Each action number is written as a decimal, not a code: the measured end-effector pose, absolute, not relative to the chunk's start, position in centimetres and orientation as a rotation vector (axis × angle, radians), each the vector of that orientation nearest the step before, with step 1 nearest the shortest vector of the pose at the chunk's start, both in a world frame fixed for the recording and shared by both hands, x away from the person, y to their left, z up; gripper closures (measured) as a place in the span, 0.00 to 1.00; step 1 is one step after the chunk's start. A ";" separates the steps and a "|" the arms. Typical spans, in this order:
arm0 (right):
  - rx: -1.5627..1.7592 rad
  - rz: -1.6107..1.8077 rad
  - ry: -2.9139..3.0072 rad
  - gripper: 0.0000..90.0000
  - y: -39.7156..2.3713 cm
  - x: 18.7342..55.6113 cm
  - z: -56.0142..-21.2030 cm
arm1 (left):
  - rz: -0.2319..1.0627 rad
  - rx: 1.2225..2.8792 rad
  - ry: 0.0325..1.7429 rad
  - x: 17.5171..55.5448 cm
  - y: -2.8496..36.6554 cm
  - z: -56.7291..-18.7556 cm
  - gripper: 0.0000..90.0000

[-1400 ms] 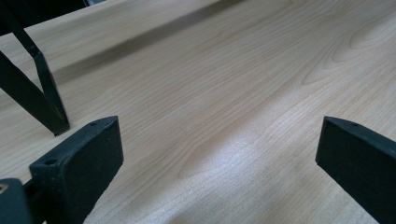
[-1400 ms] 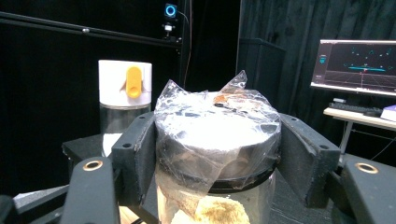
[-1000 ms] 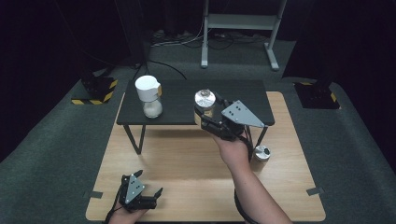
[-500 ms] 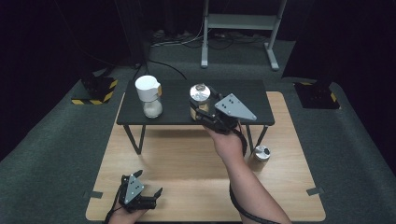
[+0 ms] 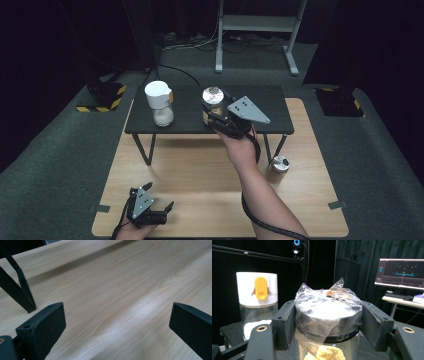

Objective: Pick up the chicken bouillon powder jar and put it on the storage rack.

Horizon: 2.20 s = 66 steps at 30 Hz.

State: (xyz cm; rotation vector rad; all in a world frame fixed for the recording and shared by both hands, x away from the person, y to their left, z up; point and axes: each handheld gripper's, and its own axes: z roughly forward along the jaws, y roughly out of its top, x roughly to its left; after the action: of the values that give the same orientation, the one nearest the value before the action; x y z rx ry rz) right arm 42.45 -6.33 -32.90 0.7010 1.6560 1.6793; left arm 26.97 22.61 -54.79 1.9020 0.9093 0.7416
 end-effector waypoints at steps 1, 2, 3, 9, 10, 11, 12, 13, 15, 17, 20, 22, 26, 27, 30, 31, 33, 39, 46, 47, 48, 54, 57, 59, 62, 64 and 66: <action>0.703 1.679 1.657 0.38 -6.3 42.5 -32.9 | 0.742 1.902 0.908 27.0 22.6 -54.8 0.01; 0.704 1.679 1.657 0.38 -6.3 42.6 -33.0 | 0.742 1.903 0.909 27.0 22.6 -54.8 0.01; 0.711 1.679 1.659 0.38 -6.3 42.7 -33.0 | 0.741 1.903 0.909 27.0 22.6 -54.8 0.01; 0.724 1.681 1.655 0.38 -6.2 43.0 -33.2 | 0.740 1.904 0.908 27.0 22.6 -54.8 0.01; 0.724 1.680 1.655 0.38 -6.2 43.1 -33.2 | 0.740 1.904 0.908 27.0 22.6 -54.8 0.01; 0.733 1.682 1.657 0.38 -6.2 43.1 -33.2 | 0.741 1.905 0.907 27.0 22.6 -54.8 0.01; 0.735 1.683 1.658 0.38 -6.2 43.2 -33.3 | 0.740 1.904 0.906 27.0 22.6 -54.8 0.01; 0.740 1.680 1.660 0.38 -6.2 43.2 -33.3 | 0.740 1.904 0.906 27.0 22.6 -54.8 0.01; 0.739 1.677 1.659 0.38 -6.2 43.3 -33.4 | 0.740 1.905 0.906 27.0 22.6 -54.8 0.01; 0.742 1.680 1.656 0.38 -6.2 43.4 -33.4 | 0.740 1.907 0.905 27.0 22.6 -54.8 0.01; 0.749 1.683 1.659 0.38 -6.1 43.4 -33.4 | 0.740 1.905 0.905 27.0 22.6 -54.8 0.01; 0.753 1.685 1.659 0.38 -6.1 43.5 -33.5 | 0.739 1.905 0.905 27.0 22.6 -54.8 0.01; 0.755 1.687 1.659 0.38 -6.0 43.7 -33.5 | 0.739 1.905 0.904 27.0 22.6 -54.8 0.01; 0.756 1.687 1.658 0.38 -5.9 43.7 -33.5 | 0.738 1.905 0.904 27.0 22.6 -54.8 0.01; 0.757 1.688 1.660 0.38 -5.9 43.8 -33.5 | 0.738 1.904 0.903 27.0 22.6 -54.8 0.01; 0.761 1.690 1.660 0.38 -5.9 43.9 -33.5 | 0.738 1.903 0.903 27.0 22.6 -54.8 0.01; 0.767 1.692 1.661 0.38 -5.9 43.9 -33.5 | 0.738 1.903 0.902 27.0 22.6 -54.8 0.01; 0.774 1.697 1.663 0.38 -5.8 44.2 -33.5 | 0.740 1.901 0.903 26.9 22.6 -54.8 0.01; 0.774 1.699 1.662 0.38 -5.8 44.3 -33.6 | 0.740 1.901 0.901 26.9 22.6 -54.8 0.01; 0.774 1.700 1.661 0.38 -5.8 44.3 -33.6 | 0.740 1.902 0.901 26.9 22.6 -54.8 0.01; 0.773 1.700 1.661 0.37 -5.8 44.3 -33.6 | 0.741 1.902 0.901 26.9 22.6 -54.8 0.01; 0.769 1.697 1.664 0.37 -5.8 44.2 -33.6 | 0.739 1.902 0.903 26.9 22.6 -54.8 0.01; 0.766 1.696 1.665 0.37 -5.8 44.3 -33.6 | 0.739 1.902 0.904 26.9 22.6 -54.8 0.01; 0.770 1.696 1.669 0.37 -5.8 44.3 -33.6 | 0.738 1.903 0.904 26.9 22.6 -54.8 0.01; 0.770 1.693 1.677 0.36 -5.8 44.3 -33.5 | 0.738 1.902 0.905 27.0 22.6 -54.8 0.01; 0.776 1.693 1.682 0.32 -5.9 44.2 -33.5 | 0.738 1.902 0.905 27.0 22.6 -54.8 0.01; 0.778 1.696 1.671 0.30 -6.0 44.2 -33.4 | 0.739 1.904 0.905 27.0 22.6 -54.8 0.01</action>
State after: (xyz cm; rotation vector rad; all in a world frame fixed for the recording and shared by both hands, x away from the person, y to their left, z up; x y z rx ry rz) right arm 44.19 -5.97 -33.38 0.7783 1.6713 1.6961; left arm 26.96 22.62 -54.79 1.9037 0.9046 0.7388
